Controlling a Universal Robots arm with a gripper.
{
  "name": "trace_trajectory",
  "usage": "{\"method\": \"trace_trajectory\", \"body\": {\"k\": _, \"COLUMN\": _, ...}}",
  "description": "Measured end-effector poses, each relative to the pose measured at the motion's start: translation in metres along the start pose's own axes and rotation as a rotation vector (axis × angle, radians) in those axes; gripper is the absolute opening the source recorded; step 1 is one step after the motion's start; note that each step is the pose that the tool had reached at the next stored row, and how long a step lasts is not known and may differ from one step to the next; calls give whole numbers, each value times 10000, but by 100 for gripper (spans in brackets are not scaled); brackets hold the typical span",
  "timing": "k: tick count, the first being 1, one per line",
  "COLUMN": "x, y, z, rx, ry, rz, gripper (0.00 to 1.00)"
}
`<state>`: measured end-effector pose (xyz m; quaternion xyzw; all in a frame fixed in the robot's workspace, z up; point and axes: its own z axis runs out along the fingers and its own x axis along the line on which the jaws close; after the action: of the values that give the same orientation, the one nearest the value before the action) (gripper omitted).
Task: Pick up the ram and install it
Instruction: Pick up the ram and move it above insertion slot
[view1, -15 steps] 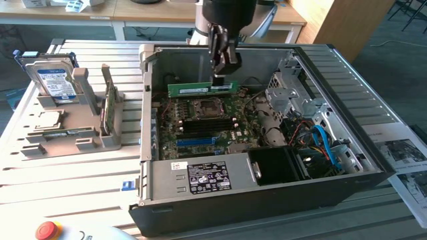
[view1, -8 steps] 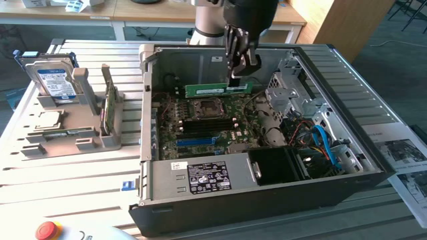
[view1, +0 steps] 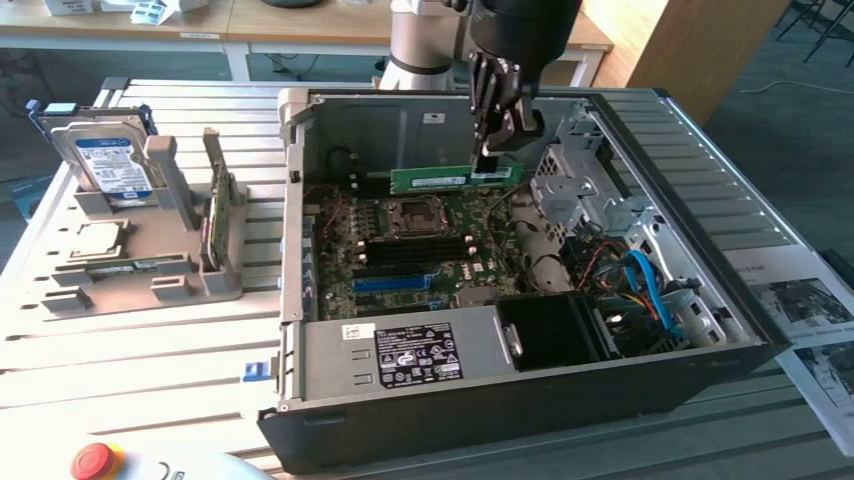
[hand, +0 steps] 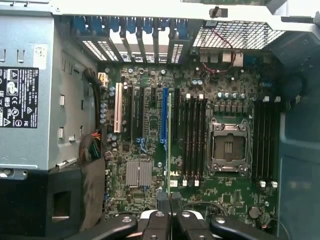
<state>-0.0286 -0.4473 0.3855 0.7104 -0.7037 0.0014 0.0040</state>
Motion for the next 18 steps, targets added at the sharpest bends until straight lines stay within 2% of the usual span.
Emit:
{"method": "trace_trajectory", "body": {"k": 5, "x": -2, "y": 1, "z": 11, "rx": -5, "ry": -2, "rz": 670, "gripper": 12}}
{"method": "trace_trajectory", "body": {"k": 11, "x": -13, "y": 0, "z": 11, "rx": -6, "ry": -1, "rz": 722, "gripper": 12}}
{"method": "trace_trajectory", "body": {"k": 18, "x": -248, "y": 8, "z": 23, "rx": -5, "ry": -3, "rz": 722, "gripper": 12}}
